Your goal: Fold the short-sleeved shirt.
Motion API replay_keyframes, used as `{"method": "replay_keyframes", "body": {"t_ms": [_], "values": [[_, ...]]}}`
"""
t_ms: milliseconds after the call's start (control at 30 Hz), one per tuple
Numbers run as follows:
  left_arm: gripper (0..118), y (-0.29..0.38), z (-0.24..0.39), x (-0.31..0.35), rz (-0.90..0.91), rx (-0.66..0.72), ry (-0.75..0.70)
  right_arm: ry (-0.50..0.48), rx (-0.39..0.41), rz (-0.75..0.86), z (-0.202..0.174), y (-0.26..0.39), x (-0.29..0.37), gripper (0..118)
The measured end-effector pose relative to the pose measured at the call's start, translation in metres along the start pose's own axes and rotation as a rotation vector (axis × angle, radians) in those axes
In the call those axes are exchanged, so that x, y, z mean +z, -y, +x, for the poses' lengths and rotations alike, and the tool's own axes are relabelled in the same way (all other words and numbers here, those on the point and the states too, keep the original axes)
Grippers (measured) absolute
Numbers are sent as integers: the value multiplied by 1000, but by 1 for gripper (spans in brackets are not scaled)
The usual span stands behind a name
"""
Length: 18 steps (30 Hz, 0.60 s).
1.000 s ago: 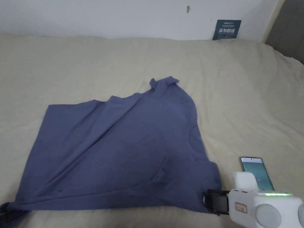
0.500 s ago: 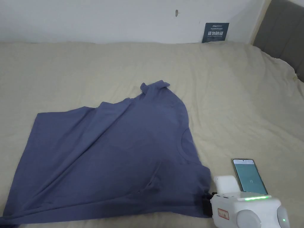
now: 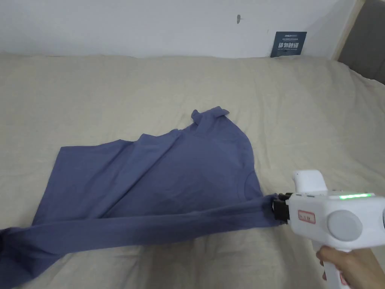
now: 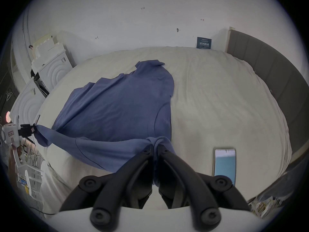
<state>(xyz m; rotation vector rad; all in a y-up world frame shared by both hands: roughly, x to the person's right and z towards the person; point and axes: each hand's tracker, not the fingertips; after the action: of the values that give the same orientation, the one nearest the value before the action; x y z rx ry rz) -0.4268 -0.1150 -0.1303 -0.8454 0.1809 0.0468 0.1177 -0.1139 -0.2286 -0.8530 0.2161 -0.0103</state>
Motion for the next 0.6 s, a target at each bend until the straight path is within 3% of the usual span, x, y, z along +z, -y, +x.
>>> {"method": "replay_keyframes", "body": {"t_ms": [333, 367, 400, 433, 467, 500, 600], "values": [[3, -58, -1, -97, -65, -107, -32, 22, 30, -137, -2, -56, -102, 9], [10, -55, -1, -97, -61, -105, -47, 19, 33, -140, -1, -57, -107, 16], [26, -56, -5, -101, -55, -108, -50, 18, 42, -149, 0, -57, -110, 34], [59, -57, -7, -104, -55, -110, -61, 29, 49, -161, 1, -57, -114, 69], [84, -57, -9, -106, -71, -102, -80, 43, 46, -185, 9, -56, -121, 90], [99, -57, -11, -107, -97, -92, -89, 35, 37, -178, 13, -54, -122, 103], [100, -54, -18, -94, -59, -62, -77, 30, -1, -134, 18, -48, -111, 106]]}}
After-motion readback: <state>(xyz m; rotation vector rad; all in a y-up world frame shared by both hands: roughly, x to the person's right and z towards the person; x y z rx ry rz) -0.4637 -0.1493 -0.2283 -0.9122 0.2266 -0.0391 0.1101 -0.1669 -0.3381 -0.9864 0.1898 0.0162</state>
